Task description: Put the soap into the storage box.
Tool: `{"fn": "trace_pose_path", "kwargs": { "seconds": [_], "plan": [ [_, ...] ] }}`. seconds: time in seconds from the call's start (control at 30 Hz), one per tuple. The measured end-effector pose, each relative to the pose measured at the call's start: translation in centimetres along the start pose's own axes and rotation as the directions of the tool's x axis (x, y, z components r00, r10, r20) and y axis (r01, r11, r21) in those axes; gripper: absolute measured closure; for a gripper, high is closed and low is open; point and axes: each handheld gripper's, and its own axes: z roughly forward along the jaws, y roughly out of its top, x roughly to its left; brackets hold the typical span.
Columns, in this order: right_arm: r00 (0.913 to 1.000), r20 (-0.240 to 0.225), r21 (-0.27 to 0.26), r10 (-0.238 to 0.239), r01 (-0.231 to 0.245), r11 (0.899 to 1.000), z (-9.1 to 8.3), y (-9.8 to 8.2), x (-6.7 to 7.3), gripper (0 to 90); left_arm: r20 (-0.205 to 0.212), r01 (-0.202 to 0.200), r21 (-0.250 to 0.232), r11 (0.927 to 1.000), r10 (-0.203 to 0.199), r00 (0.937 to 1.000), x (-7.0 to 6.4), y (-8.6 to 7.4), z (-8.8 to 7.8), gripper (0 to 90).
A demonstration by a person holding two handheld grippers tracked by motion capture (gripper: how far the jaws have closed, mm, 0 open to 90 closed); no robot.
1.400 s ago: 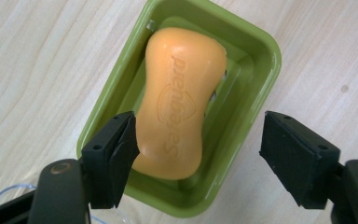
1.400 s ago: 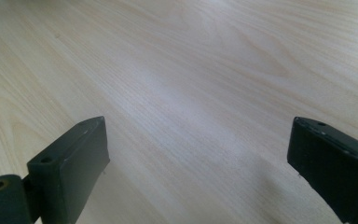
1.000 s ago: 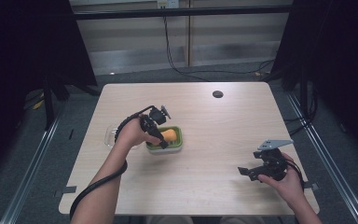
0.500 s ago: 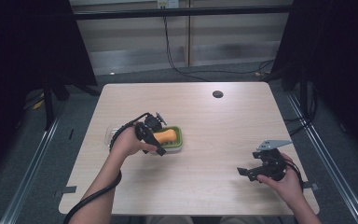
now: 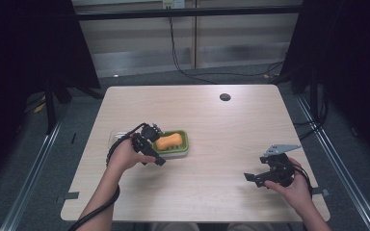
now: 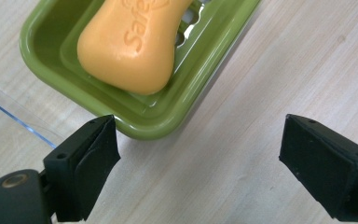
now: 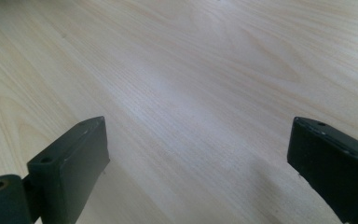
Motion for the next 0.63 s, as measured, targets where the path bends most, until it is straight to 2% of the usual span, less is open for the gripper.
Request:
{"fn": "trace_pose_path", "kwargs": {
  "seconds": [0.2, 0.27, 0.47, 0.57, 0.63],
  "plan": [
    [1.0000, -0.001, 0.001, -0.001, 0.001, 1.000, 0.0, 0.0, 0.0, 4.8, -0.013, 0.011, -0.027, 0.9996, -0.012, 0.9999, -0.4, -1.0, 0.4, 10.7],
    [1.0000, 0.000, 0.003, -0.003, 0.003, 1.000, 0.0, 0.0, 0.0, 4.8, -0.012, 0.013, -0.051, 0.9986, -0.013, 0.9998, -0.5, -1.3, 0.3, 10.2],
    [1.0000, 0.001, 0.003, -0.002, 0.002, 1.000, 0.0, 0.0, 0.1, 4.8, -0.013, 0.012, -0.067, 0.9977, -0.013, 0.9998, -0.7, -1.7, -0.1, 10.2],
    [1.0000, 0.001, 0.000, -0.007, 0.007, 1.000, 0.0, 0.0, 0.1, 4.8, -0.015, 0.040, -0.078, 0.9961, -0.041, 0.9990, -0.6, -2.0, -0.1, 10.2],
    [1.0000, 0.003, 0.002, -0.007, 0.007, 1.000, 0.0, 0.0, 0.1, 4.8, -0.021, 0.039, -0.082, 0.9959, -0.040, 0.9990, -0.6, -2.1, -0.1, 10.2]
  ]
}}
